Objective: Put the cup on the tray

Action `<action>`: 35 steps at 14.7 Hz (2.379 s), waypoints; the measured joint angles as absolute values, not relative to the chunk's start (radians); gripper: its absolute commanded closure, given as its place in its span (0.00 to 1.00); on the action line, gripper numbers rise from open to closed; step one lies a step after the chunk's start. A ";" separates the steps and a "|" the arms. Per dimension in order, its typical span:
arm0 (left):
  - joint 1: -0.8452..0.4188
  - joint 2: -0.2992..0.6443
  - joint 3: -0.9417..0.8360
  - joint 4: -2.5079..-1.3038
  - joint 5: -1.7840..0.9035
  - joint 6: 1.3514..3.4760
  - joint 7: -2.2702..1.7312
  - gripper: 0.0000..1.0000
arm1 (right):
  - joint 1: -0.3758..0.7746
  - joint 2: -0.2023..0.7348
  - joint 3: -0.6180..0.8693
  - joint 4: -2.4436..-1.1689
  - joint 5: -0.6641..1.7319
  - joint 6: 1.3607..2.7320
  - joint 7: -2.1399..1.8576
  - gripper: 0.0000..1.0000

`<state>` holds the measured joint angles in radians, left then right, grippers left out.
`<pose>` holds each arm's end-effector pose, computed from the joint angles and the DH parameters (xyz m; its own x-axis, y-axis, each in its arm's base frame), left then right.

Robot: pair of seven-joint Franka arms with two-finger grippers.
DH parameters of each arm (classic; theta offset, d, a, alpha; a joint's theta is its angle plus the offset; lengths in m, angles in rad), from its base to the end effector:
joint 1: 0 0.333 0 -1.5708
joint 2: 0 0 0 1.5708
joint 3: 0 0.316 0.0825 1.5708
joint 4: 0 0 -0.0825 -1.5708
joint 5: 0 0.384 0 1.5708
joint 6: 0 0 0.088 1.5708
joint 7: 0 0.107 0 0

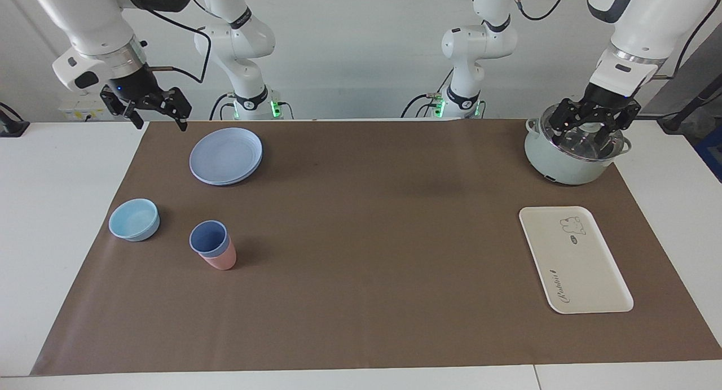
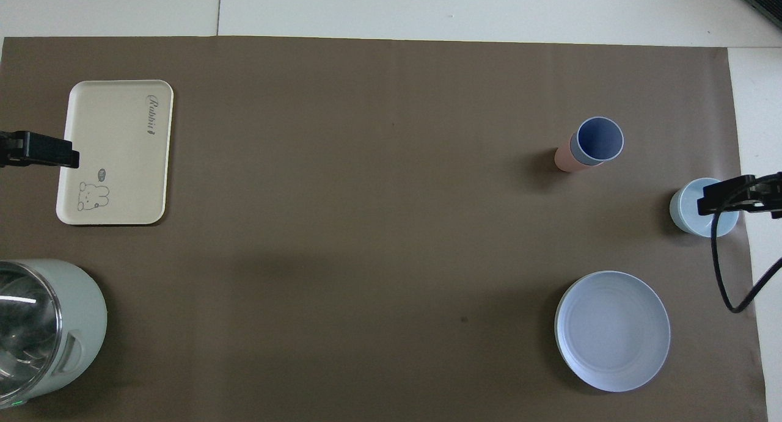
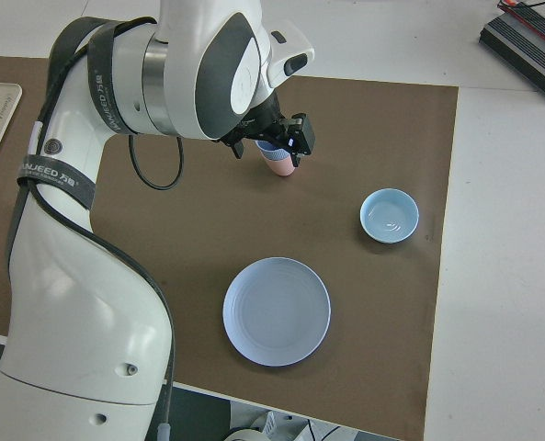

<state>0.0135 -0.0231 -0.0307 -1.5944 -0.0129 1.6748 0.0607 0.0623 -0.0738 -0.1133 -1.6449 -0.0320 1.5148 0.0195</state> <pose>0.5577 -0.0111 0.6358 0.9917 -0.0765 0.1038 -0.0775 -0.9970 0.0059 0.5240 -0.0326 0.6246 0.9959 -0.0714 -0.0563 -0.0701 -0.9972 0.0248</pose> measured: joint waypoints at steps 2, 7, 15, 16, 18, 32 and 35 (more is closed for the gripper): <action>0.013 -0.023 -0.031 -1.594 -0.013 1.675 0.061 0.00 | 0.062 -0.074 -0.113 -1.645 -0.032 1.515 0.020 0.00; 0.014 -0.023 -0.031 -1.594 -0.013 1.675 0.061 0.00 | 0.062 -0.074 -0.113 -1.646 -0.032 1.515 0.020 0.00; 0.014 -0.023 -0.031 -1.594 -0.013 1.675 0.061 0.00 | 0.062 -0.074 -0.113 -1.671 -0.032 1.607 -0.081 0.00; 0.014 -0.023 -0.031 -1.594 -0.013 1.675 0.061 0.00 | 0.058 -0.074 -0.114 -1.680 -0.032 1.630 -0.157 0.00; 0.014 -0.023 -0.031 -1.594 -0.013 1.675 0.061 0.00 | 0.029 -0.074 -0.118 -1.698 -0.005 1.682 -0.349 0.00; 0.014 -0.023 -0.031 -1.594 -0.013 1.675 0.060 0.00 | -0.280 0.190 -0.130 -1.903 0.783 2.024 -1.674 0.00; 0.014 -0.023 -0.031 -1.594 -0.013 1.675 0.060 0.00 | -0.268 0.248 -0.122 -1.915 0.894 2.024 -1.732 0.00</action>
